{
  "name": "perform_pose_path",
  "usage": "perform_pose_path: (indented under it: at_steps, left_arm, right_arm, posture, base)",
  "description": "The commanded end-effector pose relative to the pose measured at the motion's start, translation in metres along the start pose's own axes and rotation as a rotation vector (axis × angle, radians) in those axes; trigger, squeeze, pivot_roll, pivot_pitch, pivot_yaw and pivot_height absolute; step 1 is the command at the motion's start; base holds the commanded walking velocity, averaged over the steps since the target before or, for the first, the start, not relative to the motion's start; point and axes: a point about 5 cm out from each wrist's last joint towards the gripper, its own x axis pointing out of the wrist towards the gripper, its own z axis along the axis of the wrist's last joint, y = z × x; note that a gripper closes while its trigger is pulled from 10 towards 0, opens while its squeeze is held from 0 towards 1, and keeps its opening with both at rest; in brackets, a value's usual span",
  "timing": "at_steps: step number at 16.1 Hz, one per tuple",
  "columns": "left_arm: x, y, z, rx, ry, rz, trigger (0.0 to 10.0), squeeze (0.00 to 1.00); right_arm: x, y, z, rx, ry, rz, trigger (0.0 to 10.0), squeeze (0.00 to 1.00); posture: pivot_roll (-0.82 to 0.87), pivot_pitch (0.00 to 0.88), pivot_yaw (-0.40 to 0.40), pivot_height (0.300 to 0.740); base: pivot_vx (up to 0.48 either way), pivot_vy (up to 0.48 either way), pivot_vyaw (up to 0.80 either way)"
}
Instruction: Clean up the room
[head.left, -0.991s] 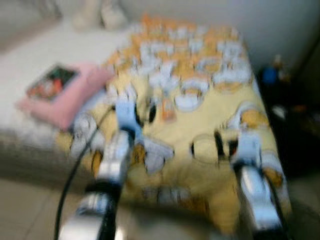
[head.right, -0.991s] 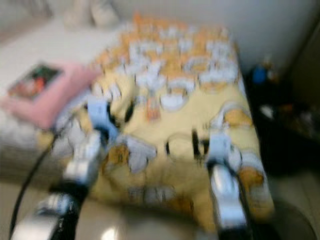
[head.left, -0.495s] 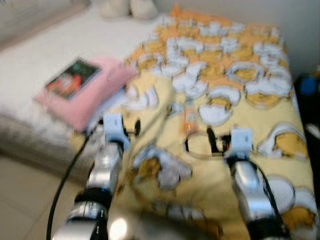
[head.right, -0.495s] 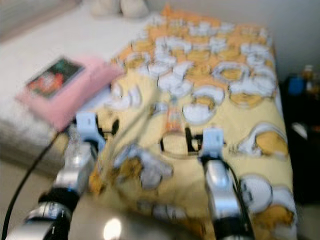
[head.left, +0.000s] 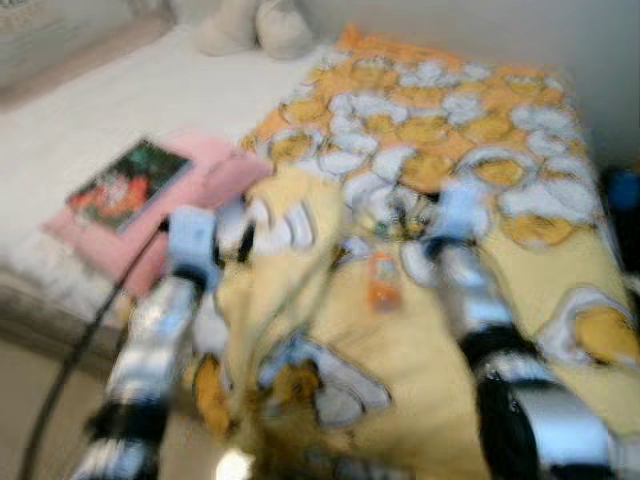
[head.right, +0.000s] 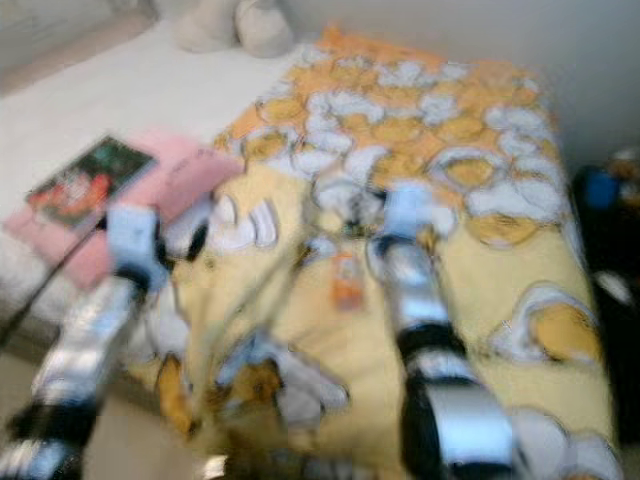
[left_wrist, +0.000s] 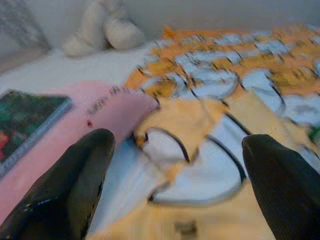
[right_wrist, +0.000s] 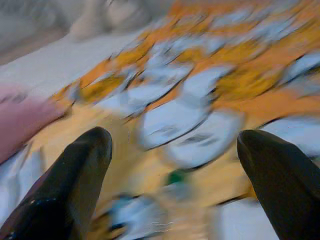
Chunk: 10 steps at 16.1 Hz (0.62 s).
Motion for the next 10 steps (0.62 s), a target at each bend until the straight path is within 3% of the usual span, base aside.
perform_pose_path:
  at_steps: [1,2,3,4,6,10]
  left_arm:
    - [-0.007,-0.012,0.014,0.021,0.008,-0.162,10.0,0.0]
    - [-0.021,-0.016,0.02,0.056,0.059,-0.293,10.0,0.0]
    - [-0.031,-0.013,0.025,0.061,0.1,-0.347,10.0,0.0]
    - [-0.043,-0.008,0.033,0.071,0.129,-0.354,10.0,0.0]
    - [-0.05,-0.006,0.037,0.067,0.141,-0.345,10.0,0.0]
    - [-0.06,-0.001,0.031,0.058,0.248,-0.282,10.0,0.0]
  right_arm:
    - [-0.002,-0.009,-0.012,0.014,0.061,-0.057,10.0,0.0]
    - [-0.002,-0.006,-0.016,-0.01,0.083,-0.08,10.0,0.0]
    - [-0.003,-0.003,-0.023,-0.059,0.11,-0.106,10.0,0.0]
    - [-0.005,-0.001,-0.032,-0.143,0.146,-0.146,10.0,0.0]
    - [-0.006,0.0,-0.037,-0.168,0.172,-0.165,10.0,0.0]
    - [-0.011,0.006,-0.056,-0.088,0.301,-0.135,10.0,0.0]
  posture:
    - [0.3,0.104,0.059,0.74]
    - [0.34,0.141,0.064,0.74]
    - [0.36,0.165,0.071,0.74]
    - [0.39,0.206,0.074,0.74]
    - [0.4,0.228,0.073,0.74]
    - [0.37,0.28,0.062,0.74]
  base:
    - [0.0,0.0,0.0]
    - [0.0,0.0,0.0]
    - [0.0,0.0,0.0]
    - [0.0,0.0,0.0]
    - [0.0,0.0,0.0]
    - [0.0,0.0,0.0]
